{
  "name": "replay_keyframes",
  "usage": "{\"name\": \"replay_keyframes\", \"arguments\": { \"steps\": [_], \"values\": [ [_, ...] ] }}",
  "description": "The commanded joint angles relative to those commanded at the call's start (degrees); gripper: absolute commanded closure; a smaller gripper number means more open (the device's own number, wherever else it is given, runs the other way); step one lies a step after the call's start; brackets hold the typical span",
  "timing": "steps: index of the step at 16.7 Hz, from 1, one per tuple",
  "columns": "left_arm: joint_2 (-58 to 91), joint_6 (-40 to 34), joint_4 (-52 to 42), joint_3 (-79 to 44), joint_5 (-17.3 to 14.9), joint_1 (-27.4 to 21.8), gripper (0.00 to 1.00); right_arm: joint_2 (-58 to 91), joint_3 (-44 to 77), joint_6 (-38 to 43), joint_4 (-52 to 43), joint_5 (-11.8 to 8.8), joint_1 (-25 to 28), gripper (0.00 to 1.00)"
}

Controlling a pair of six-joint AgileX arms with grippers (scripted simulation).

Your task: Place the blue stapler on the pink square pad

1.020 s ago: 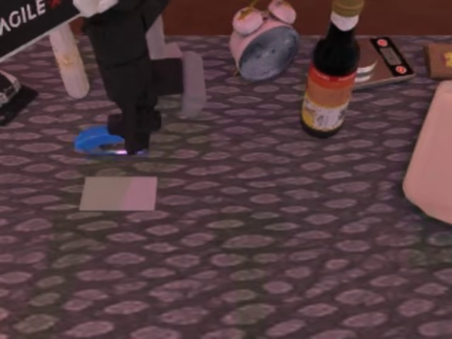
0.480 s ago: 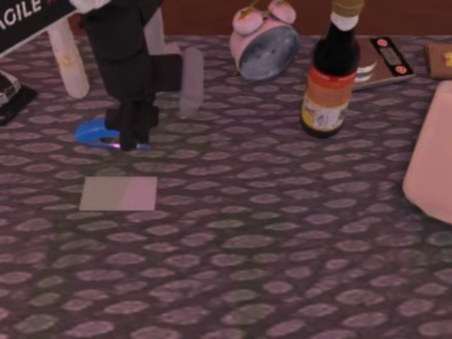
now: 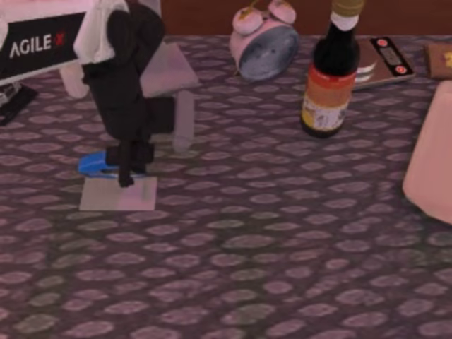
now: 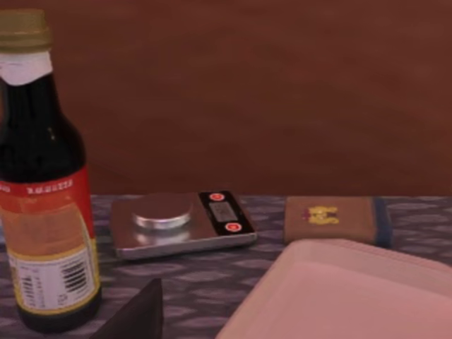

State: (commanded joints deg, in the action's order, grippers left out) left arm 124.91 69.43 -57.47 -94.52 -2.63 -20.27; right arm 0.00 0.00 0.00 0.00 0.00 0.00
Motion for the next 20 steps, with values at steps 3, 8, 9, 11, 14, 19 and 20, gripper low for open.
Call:
{"name": "replay_keyframes", "arguments": {
  "steps": [3,8,9,11,14,19,20],
  "values": [
    [0.5,0.7,4.1,3.5,-0.1,0.6,1.0,0.0,0.0,0.0,0.0,0.0,0.0,0.0],
    [0.6,0.8,4.2,3.7,-0.1,0.6,0.92,0.0,0.0,0.0,0.0,0.0,0.0,0.0],
    [0.6,0.8,4.2,3.7,-0.1,0.6,0.85,0.0,0.0,0.0,0.0,0.0,0.0,0.0],
    [0.6,0.8,4.2,3.7,-0.1,0.6,0.7,0.0,0.0,0.0,0.0,0.0,0.0,0.0],
    [0.6,0.8,4.2,3.7,-0.1,0.6,0.47,0.0,0.0,0.0,0.0,0.0,0.0,0.0],
    [0.6,0.8,4.2,3.7,-0.1,0.6,0.1,0.0,0.0,0.0,0.0,0.0,0.0,0.0],
    [0.6,0.8,4.2,3.7,-0.1,0.6,0.02,0.0,0.0,0.0,0.0,0.0,0.0,0.0]
  ]
}}
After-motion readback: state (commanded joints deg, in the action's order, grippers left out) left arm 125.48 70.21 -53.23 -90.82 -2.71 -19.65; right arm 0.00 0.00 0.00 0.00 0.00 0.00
